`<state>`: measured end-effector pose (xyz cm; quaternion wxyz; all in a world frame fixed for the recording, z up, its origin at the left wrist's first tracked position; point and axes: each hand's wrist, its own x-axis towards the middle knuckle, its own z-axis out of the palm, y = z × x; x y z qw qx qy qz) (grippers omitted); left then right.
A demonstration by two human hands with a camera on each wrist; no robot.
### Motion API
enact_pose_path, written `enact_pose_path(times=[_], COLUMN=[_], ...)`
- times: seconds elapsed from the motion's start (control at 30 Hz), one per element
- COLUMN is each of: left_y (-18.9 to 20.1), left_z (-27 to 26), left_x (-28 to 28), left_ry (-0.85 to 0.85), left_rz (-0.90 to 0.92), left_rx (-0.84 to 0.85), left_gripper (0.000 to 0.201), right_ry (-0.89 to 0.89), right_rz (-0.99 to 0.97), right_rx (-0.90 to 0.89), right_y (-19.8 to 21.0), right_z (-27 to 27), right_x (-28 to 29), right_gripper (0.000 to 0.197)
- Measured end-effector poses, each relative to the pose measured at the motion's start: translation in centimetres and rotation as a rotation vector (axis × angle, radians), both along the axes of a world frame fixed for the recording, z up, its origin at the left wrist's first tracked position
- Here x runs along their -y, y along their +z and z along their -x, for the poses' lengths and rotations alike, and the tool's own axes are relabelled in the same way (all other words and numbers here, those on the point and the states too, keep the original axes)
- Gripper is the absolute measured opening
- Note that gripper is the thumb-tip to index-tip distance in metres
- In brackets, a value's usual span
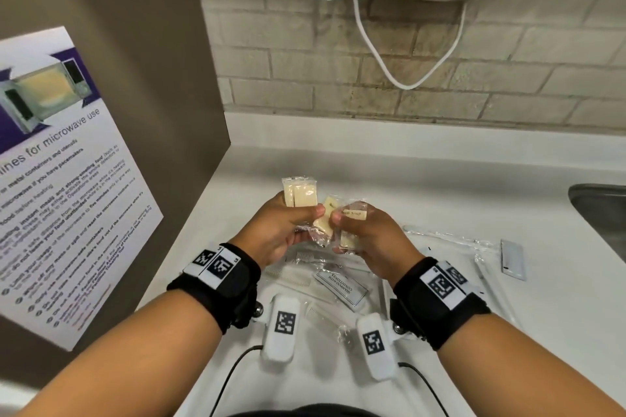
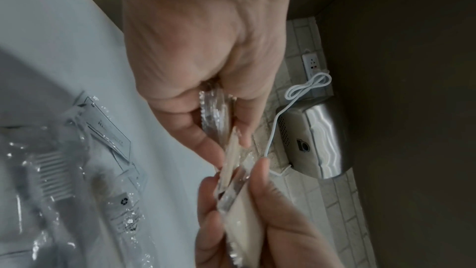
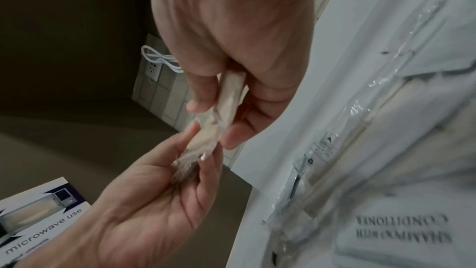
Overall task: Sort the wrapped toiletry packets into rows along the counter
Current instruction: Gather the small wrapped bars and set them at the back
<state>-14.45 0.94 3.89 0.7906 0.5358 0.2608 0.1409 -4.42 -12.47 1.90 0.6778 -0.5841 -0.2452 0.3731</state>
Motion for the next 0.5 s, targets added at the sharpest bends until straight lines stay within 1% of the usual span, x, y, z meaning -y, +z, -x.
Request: enact_pose_path(times=[0.07,0.1,0.13,0.17,0.23,0.27,0.3,0.33,0.43,0.5], left_y=[-0.3,-0.3,-0.4,-0.4,-0.6,-0.6,-0.6,-0.7,-0.7,-0.7], left_z=[0.0,0.0,0.0,0.0,0.0,0.0,0.0,-0.1,-0.3,-0.5], left_x=[0.0,0.0,0.0,0.0,0.1,0.3,0.4,0.6,1.0,1.2], left_ry=[0.039,0.066,0.092,0.113,0.138,0.143,0.147,0.146,0.149,0.150], left_rz=[0.010,0.034,0.062,0.087,0.110,0.112,0.115,0.112,0.088,0.079], left_rx=[0.005,0.015,0.029,0.050,0.093,0.111,0.124,0.132,0.139,0.151], left_gripper=[0.035,0.035,0.035,0.035,0.037,0.035,0.034,0.033,0.032,0.030], right_ry=[-0.038,-0.080,-0.172,-0.221,-0.232,-0.180,-0.162,-0.135,-0.031,0.031], right_rz=[0.044,0.042,0.016,-0.024,-0.032,0.018,0.053,0.054,0.120,0.155], right_rx=[-0.033,0.011,-0.028,-0.045,-0.086,0.012,-0.016,-0.046,0.051,0.113], right_y=[0.5,0.6,1.1,1.4,2.5,3.1,3.2,3.5,4.7,5.1], right_z=[-0.8,-1.3,-1.8,-2.6,-3.4,-3.2,-3.7,-4.2,-3.8,-3.5], right_x=[0.3,0.5,0.7,0.8,0.8,0.6,0.3,-0.2,-0.6,-0.9], right_gripper=[0.021,0.018,0.015,0.020,0.019,0.024,0.032,0.033,0.005,0.017])
